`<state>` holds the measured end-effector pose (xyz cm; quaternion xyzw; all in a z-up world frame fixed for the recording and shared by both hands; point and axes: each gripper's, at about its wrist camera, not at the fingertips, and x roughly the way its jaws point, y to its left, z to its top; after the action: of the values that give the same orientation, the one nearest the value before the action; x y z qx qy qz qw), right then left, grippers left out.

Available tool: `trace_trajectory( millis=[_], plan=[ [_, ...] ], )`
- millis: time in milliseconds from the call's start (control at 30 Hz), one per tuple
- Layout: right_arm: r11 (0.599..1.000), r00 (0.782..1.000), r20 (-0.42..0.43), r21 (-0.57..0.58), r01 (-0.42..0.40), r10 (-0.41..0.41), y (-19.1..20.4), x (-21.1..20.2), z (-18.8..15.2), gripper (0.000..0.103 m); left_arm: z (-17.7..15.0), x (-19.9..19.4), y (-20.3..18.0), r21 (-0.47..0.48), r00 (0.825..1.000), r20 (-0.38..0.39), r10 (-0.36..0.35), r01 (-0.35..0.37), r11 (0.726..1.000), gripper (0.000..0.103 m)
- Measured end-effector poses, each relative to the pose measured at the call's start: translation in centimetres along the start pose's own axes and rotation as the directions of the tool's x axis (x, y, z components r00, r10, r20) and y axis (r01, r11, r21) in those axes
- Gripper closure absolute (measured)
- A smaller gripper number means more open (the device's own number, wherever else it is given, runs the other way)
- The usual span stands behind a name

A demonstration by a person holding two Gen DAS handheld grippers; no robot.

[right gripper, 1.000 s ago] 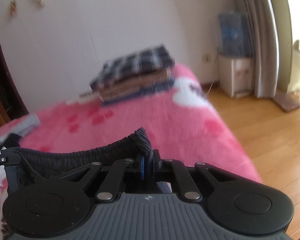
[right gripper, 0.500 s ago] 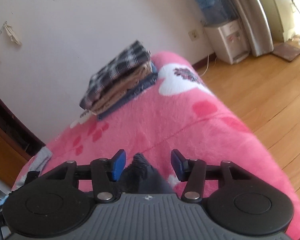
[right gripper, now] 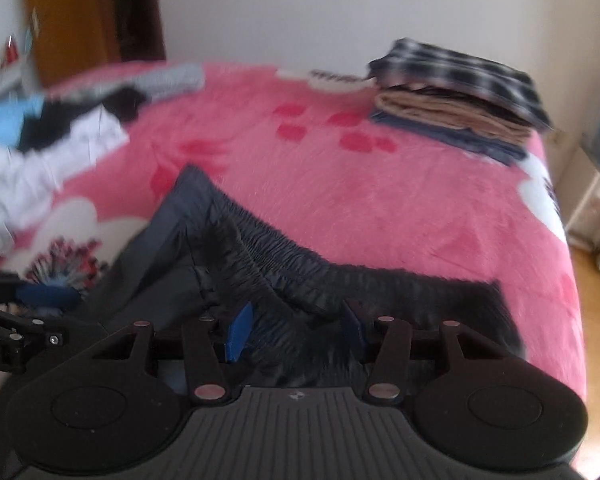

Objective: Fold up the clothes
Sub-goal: 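Lower the hanging pants onto the bedspread with both grippers, then lay the waistband flat on the bed and open the right gripper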

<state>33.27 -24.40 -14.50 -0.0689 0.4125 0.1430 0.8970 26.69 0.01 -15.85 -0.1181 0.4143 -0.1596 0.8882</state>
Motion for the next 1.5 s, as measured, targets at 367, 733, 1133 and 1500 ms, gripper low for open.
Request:
trace_trajectory(
  millis=[367, 733, 1133, 1500],
  plan=[
    [0.991, 0.998, -0.064, -0.131, 0.013, -0.021, 2.6, 2.1, 1.1, 0.088, 1.0, -0.1, 3.3, -0.132, 0.999, 0.040, 0.036, -0.031, 0.991, 0.099],
    [0.964, 0.986, 0.062, -0.209, 0.165, -0.155, 4.5, 0.1, 2.5, 0.097, 1.8, -1.2, 5.6, -0.252, 0.988, 0.106, 0.110, -0.080, 0.965, 0.103],
    [0.938, 0.964, 0.123, -0.230, 0.259, -0.236, 5.1, 3.9, 5.5, 0.100, 2.5, -1.5, 7.6, -0.315, 0.985, 0.130, 0.114, -0.068, 0.947, 0.103],
    [0.927, 0.941, 0.061, -0.165, 0.338, -0.332, 2.5, 7.9, 4.7, 0.103, 2.0, 0.6, 2.8, -0.093, 0.994, 0.103, 0.024, -0.014, 0.996, 0.044]
  ],
)
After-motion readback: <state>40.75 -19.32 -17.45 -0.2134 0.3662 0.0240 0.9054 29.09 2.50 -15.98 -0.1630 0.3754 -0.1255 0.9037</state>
